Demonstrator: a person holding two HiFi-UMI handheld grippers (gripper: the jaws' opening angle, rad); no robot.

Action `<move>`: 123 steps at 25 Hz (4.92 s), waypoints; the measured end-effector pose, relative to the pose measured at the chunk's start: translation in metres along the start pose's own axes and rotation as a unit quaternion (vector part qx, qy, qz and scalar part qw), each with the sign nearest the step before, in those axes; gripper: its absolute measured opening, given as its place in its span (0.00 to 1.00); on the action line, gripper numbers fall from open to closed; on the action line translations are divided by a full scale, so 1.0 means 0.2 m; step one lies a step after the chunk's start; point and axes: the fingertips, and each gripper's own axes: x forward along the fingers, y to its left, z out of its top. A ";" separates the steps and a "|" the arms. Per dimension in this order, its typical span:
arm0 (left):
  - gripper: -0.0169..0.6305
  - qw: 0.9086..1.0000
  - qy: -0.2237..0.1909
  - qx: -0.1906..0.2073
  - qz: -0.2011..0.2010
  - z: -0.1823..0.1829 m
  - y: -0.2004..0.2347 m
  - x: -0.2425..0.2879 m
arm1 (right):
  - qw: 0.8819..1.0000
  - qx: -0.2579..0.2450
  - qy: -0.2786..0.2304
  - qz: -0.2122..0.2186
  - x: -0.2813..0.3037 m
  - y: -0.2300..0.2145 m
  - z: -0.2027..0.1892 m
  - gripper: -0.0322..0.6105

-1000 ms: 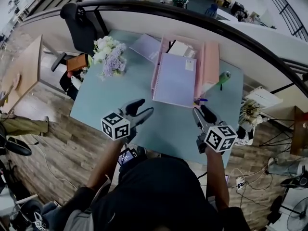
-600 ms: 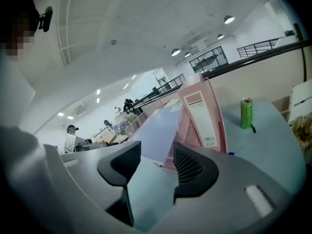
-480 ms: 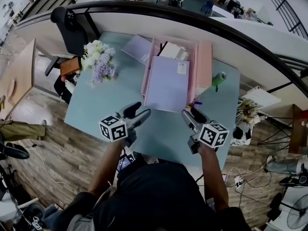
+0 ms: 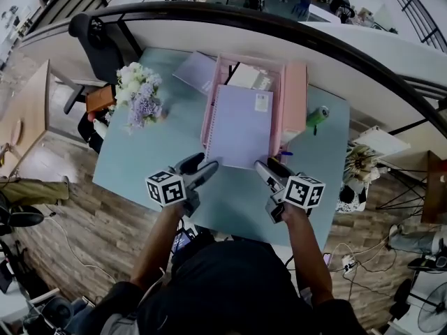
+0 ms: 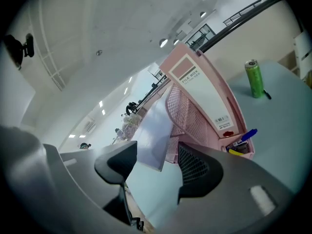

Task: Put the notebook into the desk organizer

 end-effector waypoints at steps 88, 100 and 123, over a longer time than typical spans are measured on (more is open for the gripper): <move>0.26 0.964 0.074 0.240 -0.084 -0.38 -0.55 -0.60 | 0.975 -0.166 -0.071 -0.131 -0.49 0.66 -0.55 0.13; 0.27 0.958 0.101 0.252 -0.094 -0.53 -0.56 -0.65 | 0.976 -0.156 -0.059 -0.144 -0.53 0.63 -0.69 0.13; 0.27 0.950 0.130 0.261 -0.111 -0.67 -0.58 -0.71 | 0.976 -0.143 -0.046 -0.158 -0.58 0.61 -0.85 0.12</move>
